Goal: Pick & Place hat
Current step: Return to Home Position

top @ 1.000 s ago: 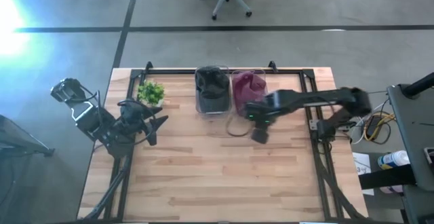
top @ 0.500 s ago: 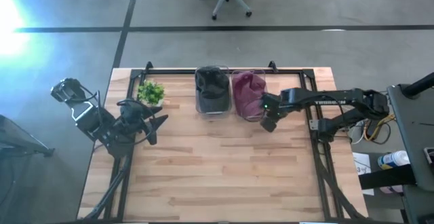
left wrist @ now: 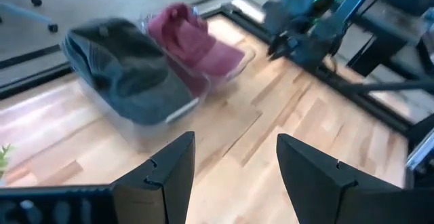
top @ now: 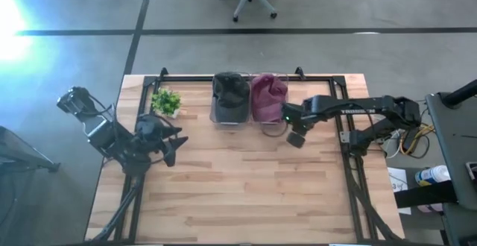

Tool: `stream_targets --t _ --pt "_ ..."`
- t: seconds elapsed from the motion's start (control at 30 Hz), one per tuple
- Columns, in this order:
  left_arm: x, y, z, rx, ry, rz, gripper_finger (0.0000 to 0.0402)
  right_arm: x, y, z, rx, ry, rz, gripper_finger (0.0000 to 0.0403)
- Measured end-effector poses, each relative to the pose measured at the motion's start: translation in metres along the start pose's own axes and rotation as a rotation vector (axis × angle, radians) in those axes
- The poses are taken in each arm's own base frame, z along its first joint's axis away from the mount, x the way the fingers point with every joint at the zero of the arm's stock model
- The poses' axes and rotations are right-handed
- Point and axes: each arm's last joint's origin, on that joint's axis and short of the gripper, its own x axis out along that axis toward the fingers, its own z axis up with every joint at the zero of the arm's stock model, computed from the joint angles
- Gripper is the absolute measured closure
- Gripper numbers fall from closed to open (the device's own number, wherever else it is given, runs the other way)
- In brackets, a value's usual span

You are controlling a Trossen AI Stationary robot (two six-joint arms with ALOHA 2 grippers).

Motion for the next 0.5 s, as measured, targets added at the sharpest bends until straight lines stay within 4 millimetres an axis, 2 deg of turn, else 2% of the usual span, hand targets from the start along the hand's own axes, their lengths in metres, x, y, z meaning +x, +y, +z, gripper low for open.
stream_targets --t 0.1,0.2,0.27,0.33,0.4,0.5 --pt "0.010 -0.003 -0.014 0.001 0.028 0.021 0.0200 -0.017 0.008 -0.017 -0.026 -0.025 0.024 0.0335" --pt "0.022 -0.009 -0.022 -0.047 0.030 0.005 0.0200 -0.043 0.017 -0.032 0.076 -0.152 0.148 0.0337" --pt "0.026 -0.015 -0.019 -0.025 0.033 -0.045 0.0200 -0.065 0.022 -0.040 0.122 -0.278 0.273 0.0340" --pt "0.028 -0.020 -0.012 0.074 0.041 -0.134 0.0200 -0.083 0.023 -0.049 0.126 -0.393 0.368 0.0345" --pt "0.030 -0.022 -0.004 0.167 0.020 -0.229 0.0200 -0.094 0.020 -0.059 0.128 -0.448 0.400 0.0350" --pt "0.038 -0.012 0.012 0.202 -0.013 -0.330 0.0200 -0.104 0.009 -0.073 0.168 -0.516 0.380 0.0356"
